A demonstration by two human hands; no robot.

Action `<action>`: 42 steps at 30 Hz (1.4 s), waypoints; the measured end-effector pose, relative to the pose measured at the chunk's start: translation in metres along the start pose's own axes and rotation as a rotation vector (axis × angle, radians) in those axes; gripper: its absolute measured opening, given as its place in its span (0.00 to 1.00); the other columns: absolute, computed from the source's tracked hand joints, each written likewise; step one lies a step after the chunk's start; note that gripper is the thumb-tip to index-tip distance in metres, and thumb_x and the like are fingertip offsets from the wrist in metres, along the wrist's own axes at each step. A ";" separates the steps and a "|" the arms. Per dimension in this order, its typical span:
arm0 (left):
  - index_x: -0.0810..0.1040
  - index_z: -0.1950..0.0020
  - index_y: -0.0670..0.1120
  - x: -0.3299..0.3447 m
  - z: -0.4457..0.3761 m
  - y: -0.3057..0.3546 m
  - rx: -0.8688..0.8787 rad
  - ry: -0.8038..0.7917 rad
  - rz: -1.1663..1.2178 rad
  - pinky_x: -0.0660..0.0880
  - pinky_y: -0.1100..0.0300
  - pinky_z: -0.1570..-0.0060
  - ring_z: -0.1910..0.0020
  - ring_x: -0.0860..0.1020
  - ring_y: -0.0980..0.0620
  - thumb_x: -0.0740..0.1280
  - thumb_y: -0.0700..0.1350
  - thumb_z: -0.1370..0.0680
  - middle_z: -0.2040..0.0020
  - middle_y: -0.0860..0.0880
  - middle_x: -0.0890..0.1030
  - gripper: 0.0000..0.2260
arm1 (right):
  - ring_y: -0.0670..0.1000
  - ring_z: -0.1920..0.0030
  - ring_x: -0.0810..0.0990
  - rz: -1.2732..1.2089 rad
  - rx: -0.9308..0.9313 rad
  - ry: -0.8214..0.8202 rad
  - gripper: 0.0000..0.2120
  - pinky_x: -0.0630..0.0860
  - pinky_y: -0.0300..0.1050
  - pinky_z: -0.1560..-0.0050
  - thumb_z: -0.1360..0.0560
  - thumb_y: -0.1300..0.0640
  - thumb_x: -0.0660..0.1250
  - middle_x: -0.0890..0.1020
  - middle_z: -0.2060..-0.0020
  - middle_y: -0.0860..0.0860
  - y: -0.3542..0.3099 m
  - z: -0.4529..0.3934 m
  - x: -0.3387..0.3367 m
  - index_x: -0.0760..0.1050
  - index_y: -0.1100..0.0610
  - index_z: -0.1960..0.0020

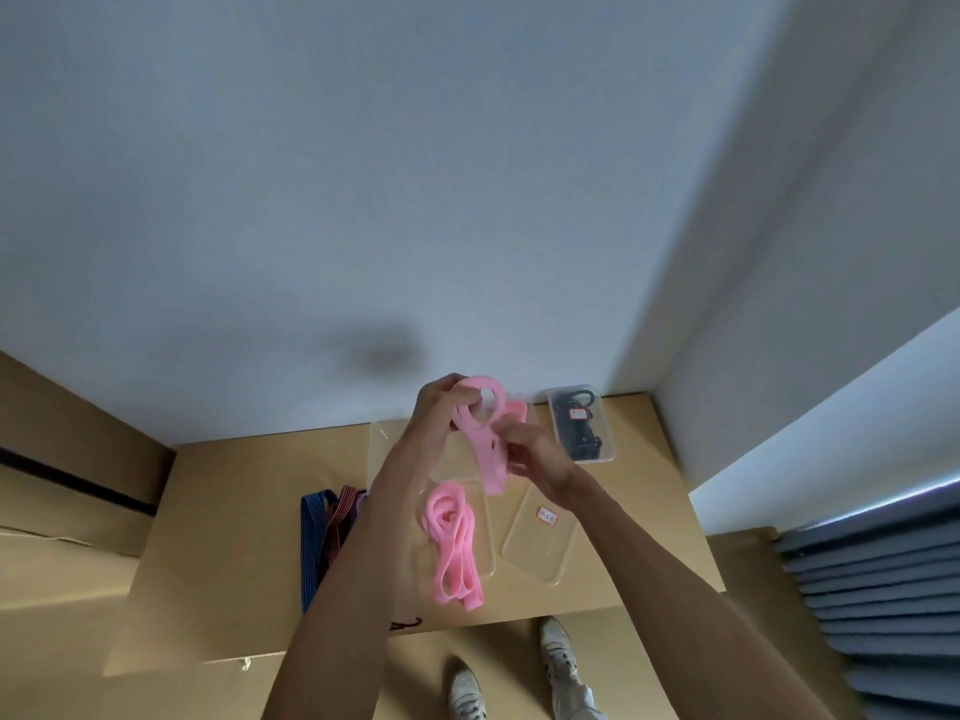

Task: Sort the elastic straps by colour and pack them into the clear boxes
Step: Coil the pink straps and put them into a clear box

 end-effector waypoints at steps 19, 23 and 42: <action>0.80 0.52 0.43 -0.025 0.032 -0.020 -0.112 0.172 0.204 0.75 0.58 0.61 0.62 0.79 0.46 0.68 0.39 0.25 0.60 0.44 0.83 0.03 | 0.51 0.51 0.81 0.267 -0.184 0.329 0.13 0.77 0.42 0.52 0.24 0.49 0.72 0.82 0.54 0.51 0.011 0.017 0.037 0.78 0.59 0.48; 0.82 0.52 0.40 -0.017 0.034 -0.004 -0.036 0.167 0.110 0.77 0.55 0.58 0.58 0.81 0.45 0.66 0.33 0.26 0.52 0.42 0.84 0.07 | 0.47 0.47 0.83 0.125 -0.294 0.421 0.12 0.79 0.41 0.46 0.24 0.52 0.73 0.83 0.49 0.50 -0.024 0.012 0.029 0.76 0.55 0.45; 0.86 0.55 0.41 -0.012 0.026 -0.009 -0.120 0.291 0.133 0.76 0.56 0.60 0.63 0.79 0.47 0.73 0.39 0.32 0.64 0.46 0.82 0.07 | 0.52 0.47 0.81 -0.133 -0.235 0.197 0.13 0.78 0.45 0.45 0.28 0.67 0.63 0.85 0.48 0.53 -0.056 0.007 0.015 0.83 0.55 0.63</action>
Point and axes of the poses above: each hand's wrist, its own z-axis away from the middle knuckle, its own x-axis out of the palm, y = z × x, the point moved 6 cm from there along -z, towards the middle knuckle
